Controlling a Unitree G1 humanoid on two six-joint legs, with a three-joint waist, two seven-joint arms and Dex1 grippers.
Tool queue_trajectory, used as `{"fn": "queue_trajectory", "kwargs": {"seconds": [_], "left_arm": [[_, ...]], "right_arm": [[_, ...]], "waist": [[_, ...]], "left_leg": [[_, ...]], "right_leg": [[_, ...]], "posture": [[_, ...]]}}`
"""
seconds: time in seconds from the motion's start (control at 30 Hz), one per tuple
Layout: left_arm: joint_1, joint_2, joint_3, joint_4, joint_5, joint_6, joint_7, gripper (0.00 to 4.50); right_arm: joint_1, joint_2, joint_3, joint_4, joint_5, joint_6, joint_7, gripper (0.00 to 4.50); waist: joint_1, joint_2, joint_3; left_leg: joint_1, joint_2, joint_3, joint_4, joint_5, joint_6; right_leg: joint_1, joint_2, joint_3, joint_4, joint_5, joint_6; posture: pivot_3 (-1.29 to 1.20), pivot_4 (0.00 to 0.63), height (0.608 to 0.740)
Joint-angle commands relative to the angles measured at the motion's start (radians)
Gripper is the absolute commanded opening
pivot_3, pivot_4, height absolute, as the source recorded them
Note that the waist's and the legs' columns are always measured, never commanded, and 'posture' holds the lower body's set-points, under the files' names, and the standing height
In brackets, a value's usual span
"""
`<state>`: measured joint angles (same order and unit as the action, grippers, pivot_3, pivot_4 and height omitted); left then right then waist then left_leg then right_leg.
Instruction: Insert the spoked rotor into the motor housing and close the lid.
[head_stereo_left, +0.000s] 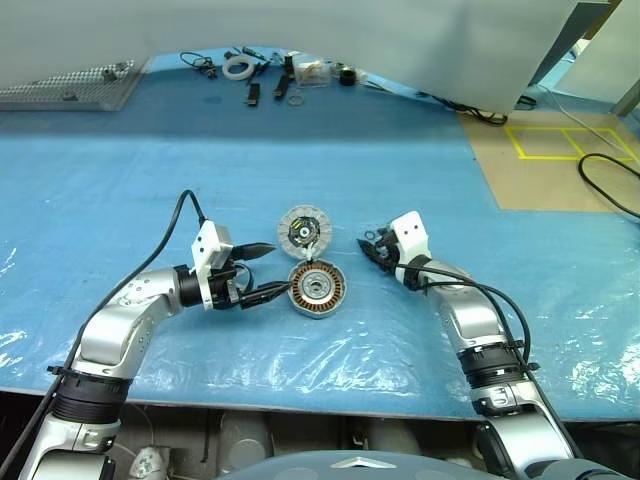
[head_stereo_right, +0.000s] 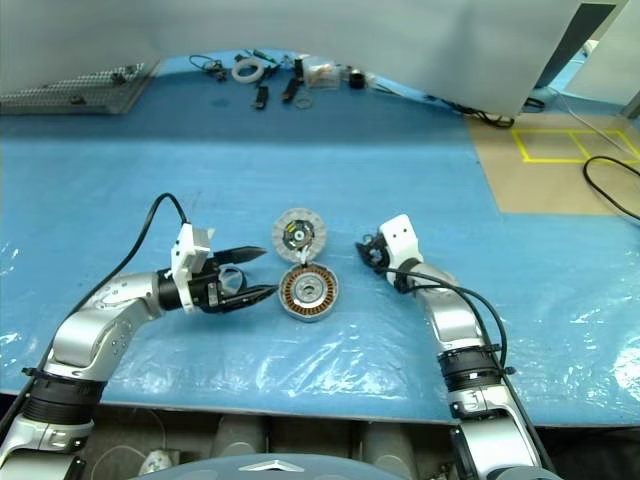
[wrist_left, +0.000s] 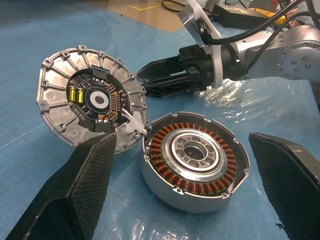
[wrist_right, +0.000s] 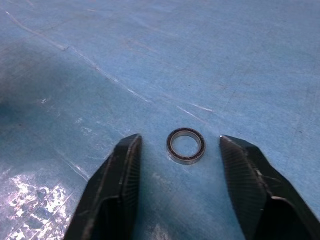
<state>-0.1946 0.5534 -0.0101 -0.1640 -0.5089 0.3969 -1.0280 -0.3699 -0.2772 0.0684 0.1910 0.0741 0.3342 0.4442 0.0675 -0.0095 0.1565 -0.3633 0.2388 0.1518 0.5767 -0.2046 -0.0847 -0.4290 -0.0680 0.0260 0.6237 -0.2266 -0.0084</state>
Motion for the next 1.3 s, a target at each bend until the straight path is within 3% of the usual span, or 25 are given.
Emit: {"fn": "queue_trajectory", "kwargs": {"seconds": [0.03, 0.07, 0.33, 0.43, 0.67, 0.87, 1.07, 1.3], "left_arm": [[-0.01, 0.0, 0.002, -0.026, -0.002, -0.013, 0.002, 4.5], [-0.01, 0.0, 0.001, -0.026, -0.001, -0.013, 0.002, 4.5], [-0.013, -0.003, -0.001, -0.021, 0.002, -0.016, 0.003, 4.5], [-0.013, -0.003, 0.0, -0.021, 0.0, -0.013, 0.001, 4.5], [0.002, 0.017, 0.006, -0.036, -0.016, 0.01, -0.017, 4.5], [0.033, 0.049, 0.023, -0.051, -0.024, 0.006, -0.04, 4.5], [0.049, 0.079, 0.05, -0.05, -0.026, -0.017, -0.057, 4.5], [0.079, 0.121, 0.07, -0.107, -0.05, -0.012, -0.085, 4.5]], "right_arm": [[-0.002, -0.01, -0.007, 0.005, -0.002, -0.001, 0.004, 1.28], [-0.002, -0.012, -0.009, 0.004, -0.001, 0.007, 0.003, 0.97], [-0.002, -0.011, -0.001, -0.002, -0.003, 0.005, 0.01, 0.97], [-0.003, -0.013, -0.002, -0.006, 0.003, 0.011, 0.02, 0.67], [-0.008, -0.03, -0.033, -0.107, 0.055, 0.076, 0.054, 0.66], [-0.039, -0.098, -0.072, -0.331, 0.188, 0.225, 0.162, 0.66], [-0.062, -0.21, -0.015, -0.525, 0.365, 0.424, 0.358, 0.66], [-0.129, -0.314, 0.074, -0.541, 0.444, 0.464, 0.549, 0.66]], "waist": [[0.0, 0.0, 0.0], [0.0, 0.0, 0.0], [0.0, 0.0, 0.0], [0.0, 0.0, 0.0], [0.0, 0.0, 0.0], [0.0, 0.0, 0.0], [0.001, 0.0, 0.0], [0.0, 0.0, 0.0]], "left_leg": [[0.0, 0.0, 0.0, 0.0, 0.0, 0.0], [0.0, 0.0, 0.0, 0.0, 0.0, 0.0], [0.0, 0.0, 0.0, 0.0, 0.0, 0.0], [0.0, 0.0, 0.0, 0.0, 0.0, 0.0], [0.0, 0.0, 0.0, 0.0, 0.0, 0.0], [0.0, 0.0, 0.0, 0.0, 0.0, 0.0], [0.001, 0.0, 0.0, -0.001, 0.0, 0.0], [0.001, 0.001, 0.0, -0.001, 0.0, 0.0]], "right_leg": [[0.0, 0.0, 0.0, 0.0, 0.0, 0.0], [0.0, 0.0, 0.0, 0.0, 0.0, 0.0], [0.0, 0.0, 0.0, 0.0, 0.0, 0.0], [0.0, 0.0, 0.0, 0.0, 0.0, 0.0], [0.0, 0.0, 0.0, 0.0, 0.0, 0.0], [0.0, 0.0, 0.0, 0.0, 0.0, 0.0], [0.001, 0.0, 0.0, 0.0, 0.0, 0.0], [0.001, 0.0, 0.0, 0.0, 0.0, -0.001]], "posture": [[0.0, 0.15, 0.74], [0.0, 0.15, 0.74], [0.0, 0.15, 0.74], [0.0, 0.15, 0.74], [0.0, 0.15, 0.74], [0.0, 0.15, 0.74], [0.0, 0.15, 0.74], [0.0, 0.15, 0.74]]}}
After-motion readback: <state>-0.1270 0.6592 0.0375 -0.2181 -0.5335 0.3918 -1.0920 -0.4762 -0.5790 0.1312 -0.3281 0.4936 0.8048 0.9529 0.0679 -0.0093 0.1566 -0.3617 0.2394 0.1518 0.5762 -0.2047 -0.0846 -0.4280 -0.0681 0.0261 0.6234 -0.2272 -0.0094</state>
